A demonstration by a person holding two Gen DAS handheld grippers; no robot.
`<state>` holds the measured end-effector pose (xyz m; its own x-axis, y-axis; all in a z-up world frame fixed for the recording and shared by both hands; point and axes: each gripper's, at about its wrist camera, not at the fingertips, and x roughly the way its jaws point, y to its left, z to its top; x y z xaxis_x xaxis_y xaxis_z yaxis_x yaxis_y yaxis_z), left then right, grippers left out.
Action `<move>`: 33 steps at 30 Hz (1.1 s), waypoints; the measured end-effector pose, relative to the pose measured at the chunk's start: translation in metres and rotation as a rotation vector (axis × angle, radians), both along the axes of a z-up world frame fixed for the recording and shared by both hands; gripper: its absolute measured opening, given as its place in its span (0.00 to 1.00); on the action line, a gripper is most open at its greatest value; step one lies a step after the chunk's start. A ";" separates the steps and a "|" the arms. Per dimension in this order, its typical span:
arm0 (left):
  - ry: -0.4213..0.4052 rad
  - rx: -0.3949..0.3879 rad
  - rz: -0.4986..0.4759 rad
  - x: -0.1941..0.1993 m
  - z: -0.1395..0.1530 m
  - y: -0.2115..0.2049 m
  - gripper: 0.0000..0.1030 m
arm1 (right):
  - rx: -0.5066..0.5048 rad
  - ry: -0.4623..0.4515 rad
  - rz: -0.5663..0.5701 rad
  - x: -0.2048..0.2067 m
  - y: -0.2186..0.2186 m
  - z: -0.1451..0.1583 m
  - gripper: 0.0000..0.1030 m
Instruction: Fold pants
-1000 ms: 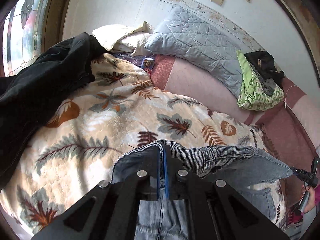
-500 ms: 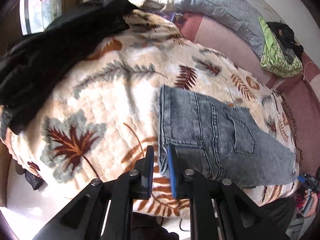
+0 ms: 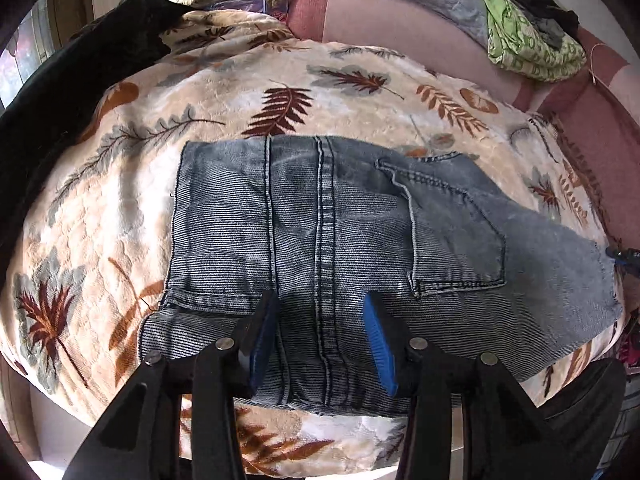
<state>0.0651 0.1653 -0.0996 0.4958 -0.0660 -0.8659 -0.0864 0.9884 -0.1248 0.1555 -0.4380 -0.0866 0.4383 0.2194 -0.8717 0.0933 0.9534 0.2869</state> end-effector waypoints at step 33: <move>-0.015 0.109 -0.029 -0.007 -0.008 -0.030 0.78 | 0.118 -0.071 0.163 -0.053 0.109 0.060 0.70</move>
<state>0.0583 0.1351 -0.1079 0.5079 0.0140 -0.8613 -0.0563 0.9983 -0.0170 0.1023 -0.3288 -0.0269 0.4478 0.3914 -0.8039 -0.0837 0.9135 0.3981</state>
